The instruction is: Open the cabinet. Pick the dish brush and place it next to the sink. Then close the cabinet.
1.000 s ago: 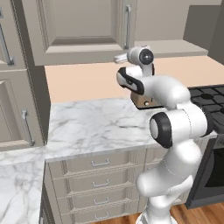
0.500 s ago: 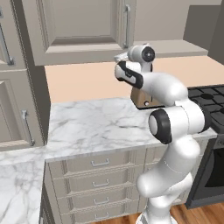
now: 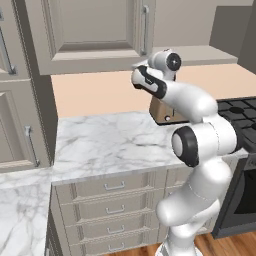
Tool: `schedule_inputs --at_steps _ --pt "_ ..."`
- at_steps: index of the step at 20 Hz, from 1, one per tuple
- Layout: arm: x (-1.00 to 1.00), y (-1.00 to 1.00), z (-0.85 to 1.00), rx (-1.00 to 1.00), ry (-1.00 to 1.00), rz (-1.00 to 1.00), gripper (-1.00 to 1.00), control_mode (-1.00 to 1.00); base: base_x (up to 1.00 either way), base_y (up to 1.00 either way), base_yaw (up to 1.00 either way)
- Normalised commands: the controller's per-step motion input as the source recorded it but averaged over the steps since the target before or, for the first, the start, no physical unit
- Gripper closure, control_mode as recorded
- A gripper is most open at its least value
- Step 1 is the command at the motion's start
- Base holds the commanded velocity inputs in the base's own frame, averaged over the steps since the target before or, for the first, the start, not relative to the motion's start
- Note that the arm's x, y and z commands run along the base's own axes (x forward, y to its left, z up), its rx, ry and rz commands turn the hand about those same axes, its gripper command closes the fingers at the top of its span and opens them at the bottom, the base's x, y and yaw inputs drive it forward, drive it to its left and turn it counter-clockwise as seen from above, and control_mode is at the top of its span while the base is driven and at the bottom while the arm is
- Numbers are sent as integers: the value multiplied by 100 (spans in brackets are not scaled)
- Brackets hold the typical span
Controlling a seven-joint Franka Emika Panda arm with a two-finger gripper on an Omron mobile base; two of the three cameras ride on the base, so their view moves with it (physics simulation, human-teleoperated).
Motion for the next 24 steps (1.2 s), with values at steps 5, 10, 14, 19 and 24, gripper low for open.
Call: schedule_inputs --at_steps 5,10,14,19,24 --pt "-31 0 11 0 0 0 -100 -100 0 0 0" --pt "-23 0 11 0 1 0 -100 -100 0 0 0" --pt "-39 0 35 0 18 0 -100 -100 0 0 0" --pt "-50 0 50 4 29 -2 -100 -100 0 0 0" --pt "-82 -1 42 8 17 -4 -100 -100 0 0 0"
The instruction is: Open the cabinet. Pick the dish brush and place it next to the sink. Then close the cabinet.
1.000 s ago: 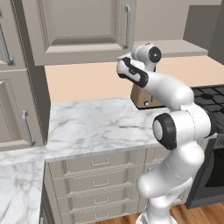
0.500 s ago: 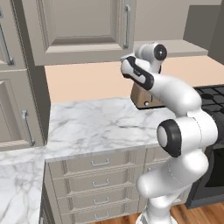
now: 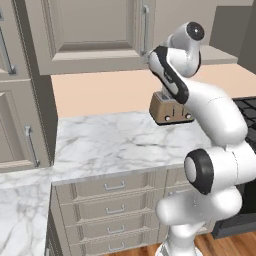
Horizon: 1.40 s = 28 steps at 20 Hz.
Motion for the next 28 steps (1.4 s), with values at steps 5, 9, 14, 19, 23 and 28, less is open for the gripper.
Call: schedule_inputs --at_steps 5,9,14,19,23,28 --pt "-81 -7 -2 6 -3 -4 -100 -100 0 0 0" --pt "-85 -16 -3 5 -5 -9 -100 -100 0 0 0" --pt "-80 -15 0 4 -3 -9 -100 -100 0 0 0" --pt "-68 -10 0 2 -4 -10 -100 -100 0 0 0" --pt "-57 -15 0 1 -6 -9 -100 -100 0 0 0" --pt "-72 -26 0 5 -6 -10 -100 -100 0 0 0"
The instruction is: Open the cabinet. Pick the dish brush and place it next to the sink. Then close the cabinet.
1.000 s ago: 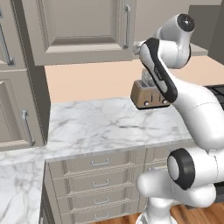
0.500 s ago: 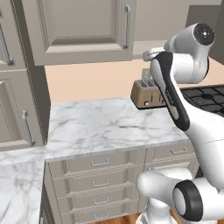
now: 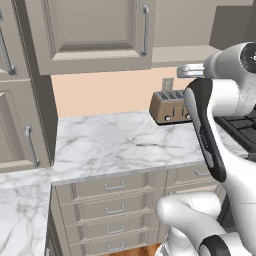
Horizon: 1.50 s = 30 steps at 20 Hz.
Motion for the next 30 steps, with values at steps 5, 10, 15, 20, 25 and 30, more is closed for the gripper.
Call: schedule_inputs --at_steps 5,10,15,20,25,30 --pt "-97 -27 0 8 -12 -6 -100 -100 0 0 0" --pt "-94 -22 5 8 -5 -3 -100 -100 0 0 0" --pt "-69 -13 17 6 0 0 -100 -100 0 0 0" --pt "-65 -24 7 3 0 -1 -100 -100 0 0 0" --pt "-68 -44 0 0 -1 -6 -100 -100 0 0 0" --pt "-79 -44 0 0 -4 -9 -100 -100 0 0 0"
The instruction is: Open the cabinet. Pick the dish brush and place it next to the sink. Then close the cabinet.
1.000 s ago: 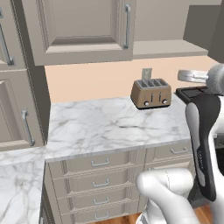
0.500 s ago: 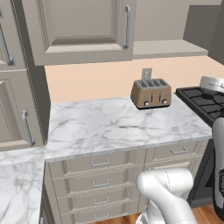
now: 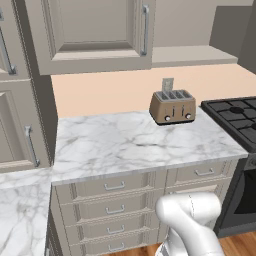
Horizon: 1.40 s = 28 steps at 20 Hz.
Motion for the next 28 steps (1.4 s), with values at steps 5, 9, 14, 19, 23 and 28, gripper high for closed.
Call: schedule_inputs --at_steps 5,9,14,19,23,28 --pt "-76 -40 0 0 -10 -15 -100 -100 0 0 0" --pt "-53 -40 0 0 -13 -16 -100 -100 0 0 0" --pt "-36 -46 0 0 -7 -14 -100 -100 0 0 0" --pt "-8 -33 0 0 -2 -6 -100 -100 0 0 0" --pt "0 -18 0 0 0 4 -100 -100 0 0 0" --pt "0 -23 0 0 0 9 -100 -100 0 0 0"
